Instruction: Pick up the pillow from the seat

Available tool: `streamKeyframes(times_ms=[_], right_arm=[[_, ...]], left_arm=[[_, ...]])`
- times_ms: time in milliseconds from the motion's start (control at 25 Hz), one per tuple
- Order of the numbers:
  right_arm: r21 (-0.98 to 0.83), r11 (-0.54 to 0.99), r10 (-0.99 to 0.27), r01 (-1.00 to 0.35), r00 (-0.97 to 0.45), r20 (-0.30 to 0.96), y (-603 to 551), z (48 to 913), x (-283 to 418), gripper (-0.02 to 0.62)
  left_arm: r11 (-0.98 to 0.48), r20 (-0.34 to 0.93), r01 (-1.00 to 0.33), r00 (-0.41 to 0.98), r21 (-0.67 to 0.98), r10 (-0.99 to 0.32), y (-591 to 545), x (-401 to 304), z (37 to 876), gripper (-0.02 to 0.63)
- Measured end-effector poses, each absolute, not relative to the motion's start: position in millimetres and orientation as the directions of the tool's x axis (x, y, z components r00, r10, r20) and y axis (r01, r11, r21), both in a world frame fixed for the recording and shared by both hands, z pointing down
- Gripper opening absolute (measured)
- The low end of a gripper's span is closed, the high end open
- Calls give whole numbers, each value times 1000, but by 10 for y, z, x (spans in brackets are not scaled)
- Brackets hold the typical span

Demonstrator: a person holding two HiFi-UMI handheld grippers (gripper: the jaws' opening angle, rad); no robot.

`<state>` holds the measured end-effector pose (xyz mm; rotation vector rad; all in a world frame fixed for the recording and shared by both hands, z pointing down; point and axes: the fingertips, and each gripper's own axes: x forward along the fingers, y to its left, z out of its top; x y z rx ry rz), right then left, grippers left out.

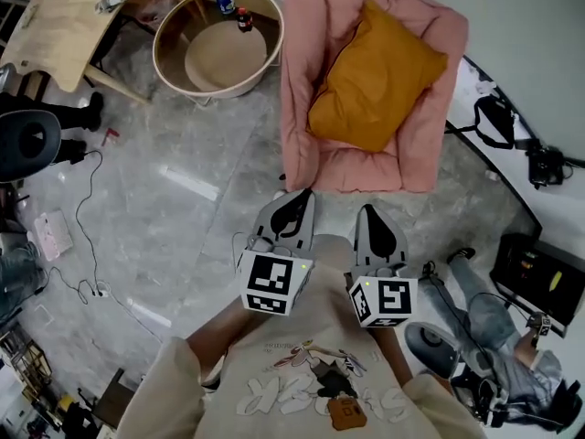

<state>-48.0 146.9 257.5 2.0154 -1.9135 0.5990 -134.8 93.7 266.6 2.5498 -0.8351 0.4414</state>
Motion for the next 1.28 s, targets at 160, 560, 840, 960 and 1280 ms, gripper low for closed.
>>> streamKeyframes(times_ms=[160,560,840,960,1280], right_arm=[[-52,-86,-859,-995,47,511,1440,2597,-395,21],[-68,-45,-869,-997,6,495,1092,2659,-81,21],[-129,37,-857,-991,-98,506,677,2702,386,21],[-137,50,-844,-989,-115,523,535,2766,705,21],[-188,107,-823,-976,-193,534,199,2976,1469,23]], left_arm=[[-724,426,-616,771,311,-473,876,-1328,2727,5],[-694,440,-660,735,288,-516,646,-1172,2768,5],[-656,468,-703,694,276,-547,283,-693,2754,5],[-665,494,-700,689,261,-531,156,-413,2834,5],[-639,532,-727,655,250,-537,-183,129,3052,5]])
